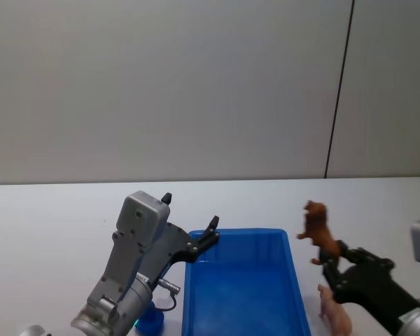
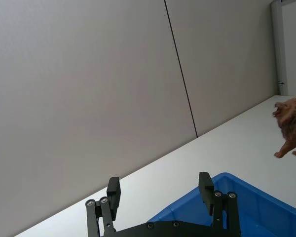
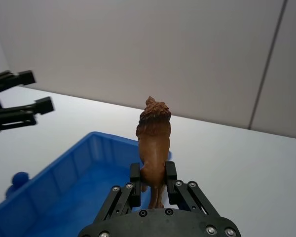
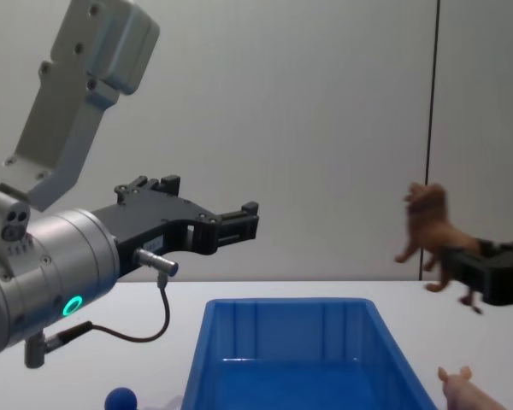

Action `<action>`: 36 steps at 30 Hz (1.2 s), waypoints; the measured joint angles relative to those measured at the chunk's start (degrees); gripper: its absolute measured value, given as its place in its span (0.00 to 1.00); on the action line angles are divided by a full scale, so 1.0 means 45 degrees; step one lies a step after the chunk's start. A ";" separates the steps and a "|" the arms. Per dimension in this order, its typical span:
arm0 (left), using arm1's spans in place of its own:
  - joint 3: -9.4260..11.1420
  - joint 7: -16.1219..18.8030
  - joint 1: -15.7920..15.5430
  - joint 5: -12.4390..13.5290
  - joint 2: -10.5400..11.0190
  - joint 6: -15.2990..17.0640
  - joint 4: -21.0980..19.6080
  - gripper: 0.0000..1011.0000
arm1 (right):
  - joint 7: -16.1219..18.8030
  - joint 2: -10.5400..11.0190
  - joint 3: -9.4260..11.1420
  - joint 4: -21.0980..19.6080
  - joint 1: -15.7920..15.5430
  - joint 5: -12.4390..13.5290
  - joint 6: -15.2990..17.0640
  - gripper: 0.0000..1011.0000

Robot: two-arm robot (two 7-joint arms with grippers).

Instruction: Pick up the two dolls from the table and place them into the box.

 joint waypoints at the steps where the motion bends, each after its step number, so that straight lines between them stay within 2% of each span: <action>1: 0.0000 0.0000 0.0000 0.0000 0.0000 0.0000 0.0000 0.99 | 0.0108 -0.0050 -0.0040 0.0034 0.0056 -0.0017 0.0018 0.27; 6: 0.0000 0.0000 0.0000 0.0000 0.0000 0.0000 0.0000 0.99 | 0.0870 -0.0466 -0.0356 0.0428 0.0509 -0.0182 0.0180 0.28; 9: 0.0001 0.0000 0.0000 0.0000 0.0000 0.0000 0.0000 0.99 | 0.1119 -0.0658 -0.0487 0.0682 0.0715 -0.0262 0.0244 0.33; 14: 0.0000 0.0000 0.0000 0.0000 0.0000 0.0000 0.0000 0.99 | 0.1509 -0.1009 -0.0724 0.1213 0.1098 -0.0463 0.0373 0.48; 15: 0.0001 0.0000 0.0000 0.0000 0.0000 0.0000 0.0000 0.99 | 0.1556 -0.1088 -0.0773 0.1342 0.1184 -0.0511 0.0404 0.54; 18: 0.0000 0.0000 0.0000 0.0000 0.0000 0.0000 0.0000 0.99 | 0.1583 -0.1192 -0.0838 0.1530 0.1298 -0.0587 0.0443 0.60; 19: 0.0000 0.0000 0.0000 0.0000 0.0000 -0.0001 0.0000 0.99 | 0.1581 -0.1244 -0.0863 0.1628 0.1354 -0.0630 0.0469 0.66; 24: 0.0000 -0.0001 0.0000 0.0000 0.0000 -0.0001 0.0000 0.99 | 0.1384 -0.1356 -0.0921 0.1825 0.1456 -0.0768 0.0523 0.79; 25: 0.0000 0.0000 0.0000 0.0000 0.0000 0.0000 0.0000 0.99 | 0.1271 -0.1371 -0.0929 0.1848 0.1459 -0.0806 0.0532 0.85; 26: 0.0000 0.0000 0.0000 0.0000 0.0000 0.0000 0.0000 0.99 | 0.1188 -0.1375 -0.0930 0.1853 0.1459 -0.0835 0.0537 0.85; 31: 0.0000 0.0000 0.0000 0.0000 0.0000 0.0000 0.0000 0.99 | 0.0596 -0.1338 -0.0908 0.1745 0.1323 -0.0957 0.0570 0.98; 36: 0.0000 0.0000 0.0000 0.0000 0.0000 0.0000 0.0000 0.99 | -0.0011 -0.1206 -0.0847 0.1426 0.1065 -0.1016 0.0646 0.99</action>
